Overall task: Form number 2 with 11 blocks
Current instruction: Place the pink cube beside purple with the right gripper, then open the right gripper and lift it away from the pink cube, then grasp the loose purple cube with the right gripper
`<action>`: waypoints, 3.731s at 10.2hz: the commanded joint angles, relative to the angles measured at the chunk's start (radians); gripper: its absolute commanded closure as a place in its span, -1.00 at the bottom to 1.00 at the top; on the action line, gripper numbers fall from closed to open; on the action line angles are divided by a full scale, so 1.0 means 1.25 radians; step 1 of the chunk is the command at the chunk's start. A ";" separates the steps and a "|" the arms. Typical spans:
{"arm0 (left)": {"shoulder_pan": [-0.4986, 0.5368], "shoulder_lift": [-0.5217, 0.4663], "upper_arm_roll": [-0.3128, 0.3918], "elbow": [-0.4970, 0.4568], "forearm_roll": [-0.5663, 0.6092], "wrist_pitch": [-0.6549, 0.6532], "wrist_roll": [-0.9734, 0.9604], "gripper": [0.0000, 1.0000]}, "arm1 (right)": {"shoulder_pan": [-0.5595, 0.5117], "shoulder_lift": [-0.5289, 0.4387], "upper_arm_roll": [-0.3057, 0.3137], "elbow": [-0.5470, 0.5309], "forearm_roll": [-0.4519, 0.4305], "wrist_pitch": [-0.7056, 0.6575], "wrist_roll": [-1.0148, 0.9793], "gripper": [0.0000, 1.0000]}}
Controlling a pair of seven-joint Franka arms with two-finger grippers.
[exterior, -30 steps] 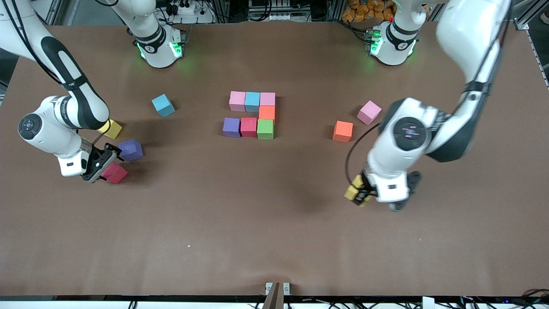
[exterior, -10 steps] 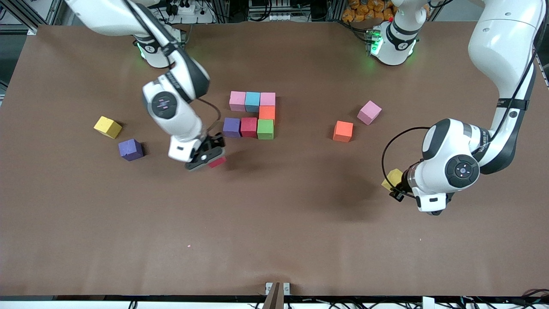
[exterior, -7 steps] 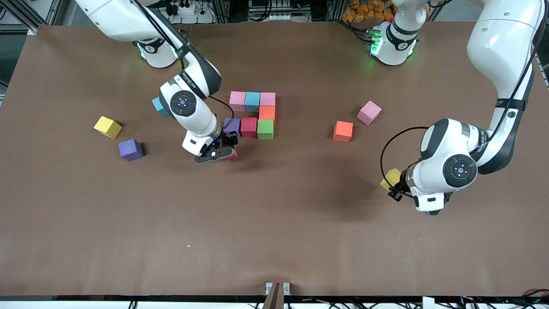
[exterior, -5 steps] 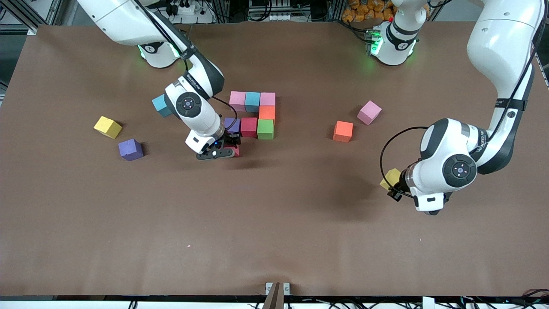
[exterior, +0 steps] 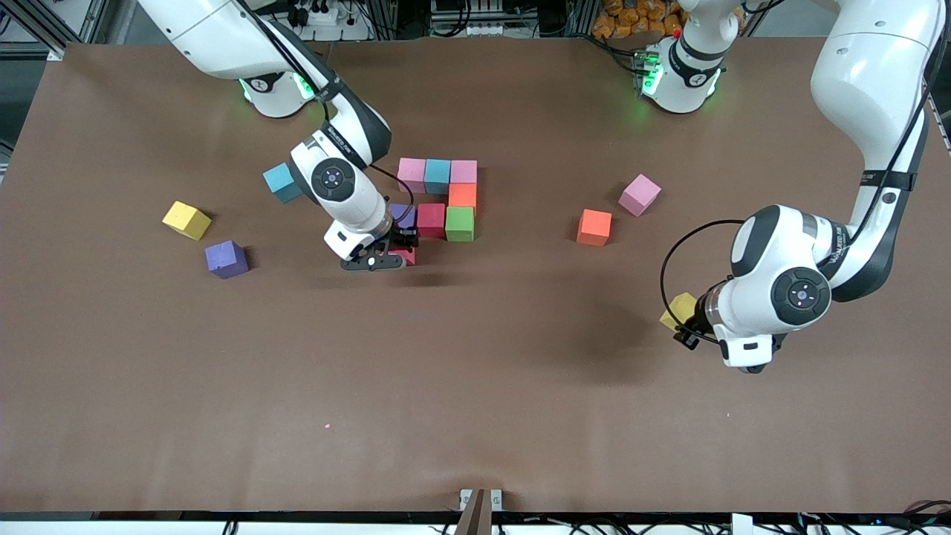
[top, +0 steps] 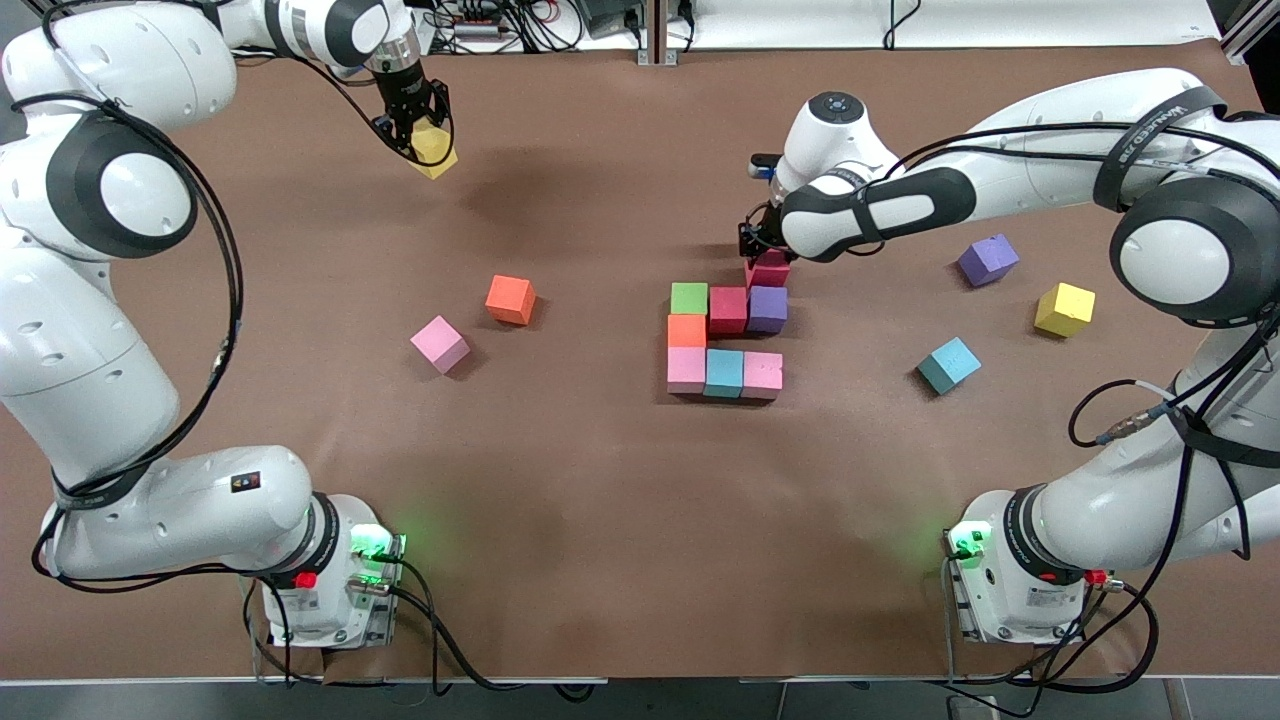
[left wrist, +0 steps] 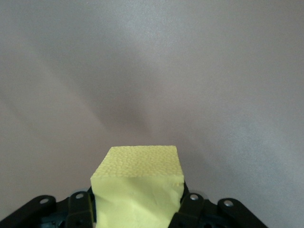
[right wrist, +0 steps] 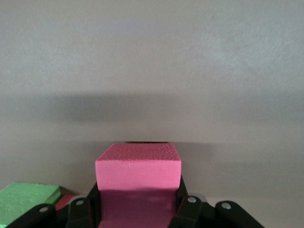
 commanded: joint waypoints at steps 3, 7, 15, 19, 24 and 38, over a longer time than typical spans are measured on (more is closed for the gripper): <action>0.006 -0.007 -0.001 0.005 -0.026 -0.008 0.027 0.49 | 0.020 -0.012 -0.007 -0.018 0.003 0.005 0.026 0.51; 0.008 -0.004 -0.001 0.005 -0.027 -0.008 0.028 0.51 | 0.021 -0.009 -0.008 -0.018 -0.004 0.004 0.026 0.51; 0.002 0.000 -0.001 0.012 -0.026 -0.008 0.030 0.55 | 0.020 0.004 -0.016 -0.016 -0.031 0.008 0.027 0.03; 0.002 0.000 -0.001 0.012 -0.026 -0.008 0.030 0.55 | 0.018 0.006 -0.019 -0.008 -0.029 0.003 0.064 -0.95; 0.002 0.000 -0.001 0.012 -0.026 -0.008 0.030 0.56 | 0.007 -0.019 -0.018 0.009 -0.027 -0.030 0.058 -1.00; -0.012 0.004 -0.001 0.030 -0.026 -0.003 0.019 0.59 | -0.293 -0.204 -0.060 -0.073 -0.018 -0.149 -0.558 -1.00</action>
